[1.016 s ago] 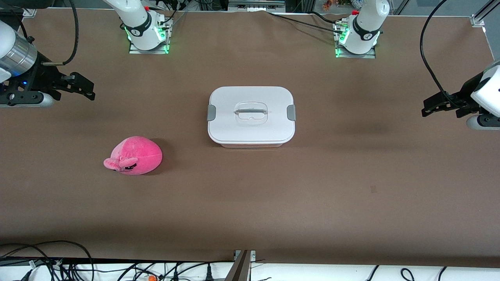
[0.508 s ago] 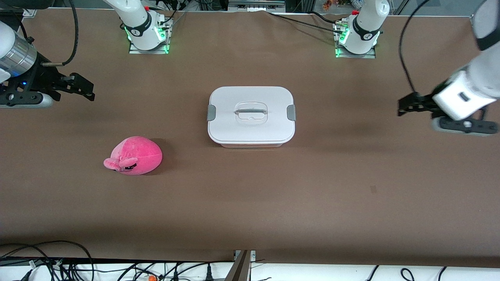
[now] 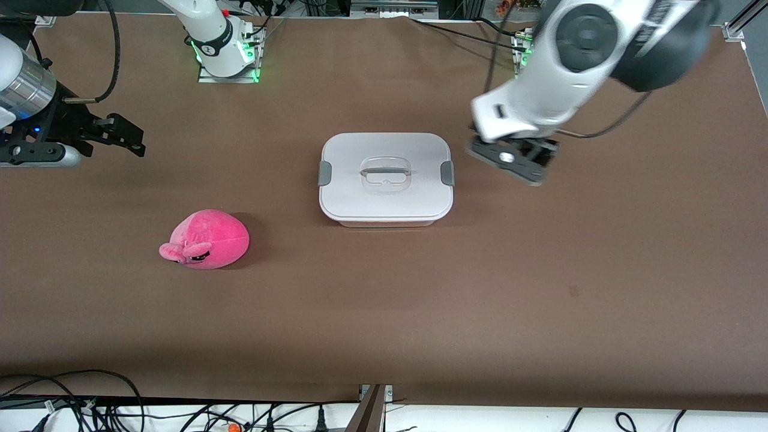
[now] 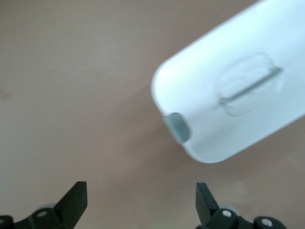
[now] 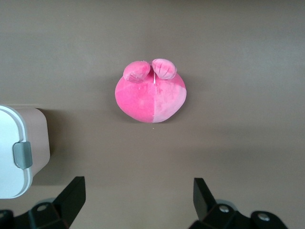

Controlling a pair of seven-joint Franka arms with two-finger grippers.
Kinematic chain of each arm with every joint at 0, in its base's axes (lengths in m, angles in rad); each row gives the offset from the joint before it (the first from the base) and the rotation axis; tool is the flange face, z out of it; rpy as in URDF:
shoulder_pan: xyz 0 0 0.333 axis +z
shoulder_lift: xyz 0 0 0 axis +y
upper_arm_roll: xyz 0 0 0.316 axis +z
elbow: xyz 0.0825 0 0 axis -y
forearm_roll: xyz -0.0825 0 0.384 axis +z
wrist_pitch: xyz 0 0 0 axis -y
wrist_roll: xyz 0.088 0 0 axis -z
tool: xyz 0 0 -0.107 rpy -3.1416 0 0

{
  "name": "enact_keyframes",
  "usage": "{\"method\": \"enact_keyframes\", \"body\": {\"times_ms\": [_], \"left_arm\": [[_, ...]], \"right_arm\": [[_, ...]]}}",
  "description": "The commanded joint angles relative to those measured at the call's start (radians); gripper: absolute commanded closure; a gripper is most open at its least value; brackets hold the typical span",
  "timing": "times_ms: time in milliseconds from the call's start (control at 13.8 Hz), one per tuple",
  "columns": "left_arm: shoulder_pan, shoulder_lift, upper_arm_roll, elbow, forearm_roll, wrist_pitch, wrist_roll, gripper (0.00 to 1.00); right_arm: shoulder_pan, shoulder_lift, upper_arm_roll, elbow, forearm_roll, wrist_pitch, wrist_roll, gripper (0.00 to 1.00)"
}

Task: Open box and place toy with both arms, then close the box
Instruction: 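Reach the left gripper over the white box lid handle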

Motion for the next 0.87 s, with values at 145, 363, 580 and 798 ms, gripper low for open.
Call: {"method": "enact_keyframes", "body": {"times_ms": [145, 363, 580, 798], "left_arm": [[-0.140, 0.173, 0.012, 0.111, 0.015, 0.104, 0.228, 0.00], [-0.174, 0.249, 0.012, 0.106, 0.021, 0.246, 0.407, 0.00], [-0.221, 0.308, 0.012, 0.099, 0.073, 0.342, 0.465, 0.00], [-0.271, 0.334, 0.012, 0.096, 0.144, 0.347, 0.465, 0.00]], "right_arm": [[-0.006, 0.001, -0.007, -0.009, 0.004, 0.035, -0.013, 0.00], [-0.012, 0.016, -0.009, -0.003, -0.002, 0.058, -0.010, 0.00], [-0.021, 0.038, -0.009, -0.003, -0.009, 0.084, -0.001, 0.00], [-0.032, 0.065, -0.009, -0.003, -0.003, 0.090, -0.015, 0.00]]}}
